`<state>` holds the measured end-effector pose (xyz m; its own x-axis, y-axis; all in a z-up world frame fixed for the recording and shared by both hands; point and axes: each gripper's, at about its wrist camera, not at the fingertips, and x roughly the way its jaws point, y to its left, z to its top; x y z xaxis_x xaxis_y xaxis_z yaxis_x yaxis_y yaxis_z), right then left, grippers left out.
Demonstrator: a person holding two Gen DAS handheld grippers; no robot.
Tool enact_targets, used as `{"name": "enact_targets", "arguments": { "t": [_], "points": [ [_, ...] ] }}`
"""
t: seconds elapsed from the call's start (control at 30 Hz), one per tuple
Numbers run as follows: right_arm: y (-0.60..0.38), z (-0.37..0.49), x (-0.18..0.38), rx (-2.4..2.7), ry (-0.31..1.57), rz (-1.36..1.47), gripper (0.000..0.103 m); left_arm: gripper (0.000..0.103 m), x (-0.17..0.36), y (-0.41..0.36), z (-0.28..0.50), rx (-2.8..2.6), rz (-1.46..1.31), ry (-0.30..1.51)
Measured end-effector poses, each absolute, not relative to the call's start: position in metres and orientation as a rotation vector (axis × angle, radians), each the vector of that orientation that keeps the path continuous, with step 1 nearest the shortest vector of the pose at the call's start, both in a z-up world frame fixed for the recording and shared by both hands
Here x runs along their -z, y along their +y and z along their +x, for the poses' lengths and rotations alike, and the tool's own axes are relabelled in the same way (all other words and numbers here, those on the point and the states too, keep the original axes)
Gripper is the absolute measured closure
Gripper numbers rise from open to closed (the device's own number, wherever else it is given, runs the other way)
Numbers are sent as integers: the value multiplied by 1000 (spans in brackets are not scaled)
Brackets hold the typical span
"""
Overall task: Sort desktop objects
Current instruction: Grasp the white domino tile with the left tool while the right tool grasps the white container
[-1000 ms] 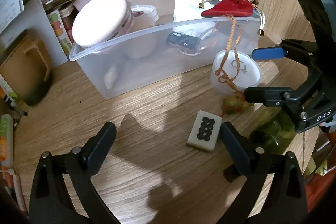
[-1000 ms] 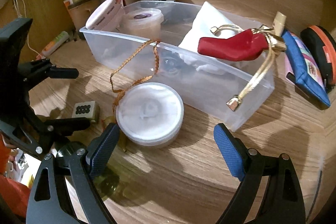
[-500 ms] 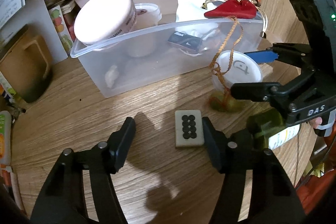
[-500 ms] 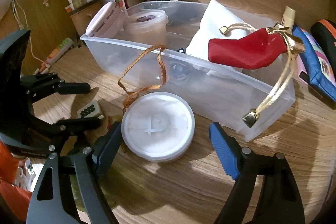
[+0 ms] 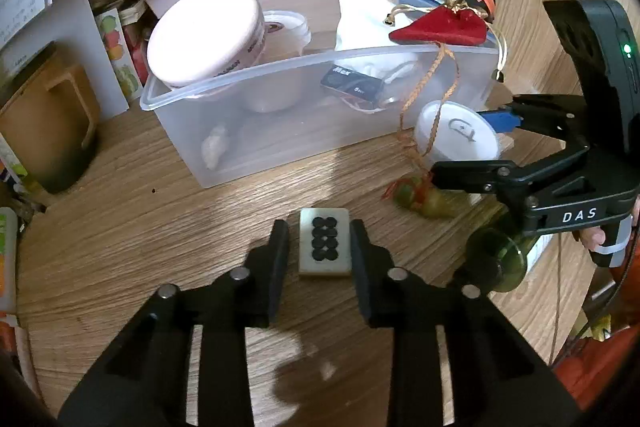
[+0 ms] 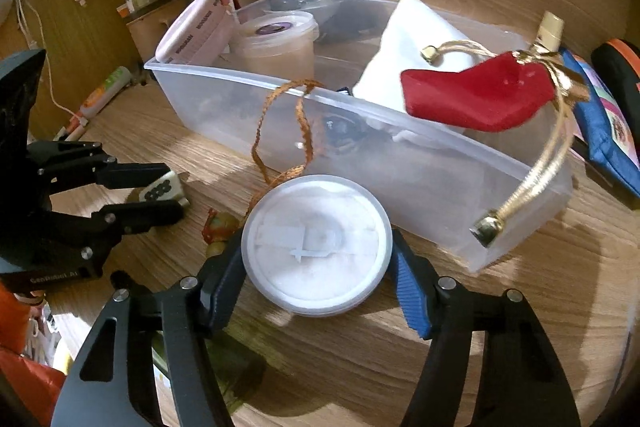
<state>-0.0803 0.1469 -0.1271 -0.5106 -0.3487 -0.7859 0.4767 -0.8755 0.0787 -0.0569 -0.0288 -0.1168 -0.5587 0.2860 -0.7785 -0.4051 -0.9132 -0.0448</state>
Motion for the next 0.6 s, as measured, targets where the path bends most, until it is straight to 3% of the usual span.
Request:
{"name": "enact_targets", "arguments": {
  "t": [0.6],
  "points": [
    [199,-49,100,2509,76,1109,40,79,97,-35,-54,-2560,-1104,132]
  ]
}}
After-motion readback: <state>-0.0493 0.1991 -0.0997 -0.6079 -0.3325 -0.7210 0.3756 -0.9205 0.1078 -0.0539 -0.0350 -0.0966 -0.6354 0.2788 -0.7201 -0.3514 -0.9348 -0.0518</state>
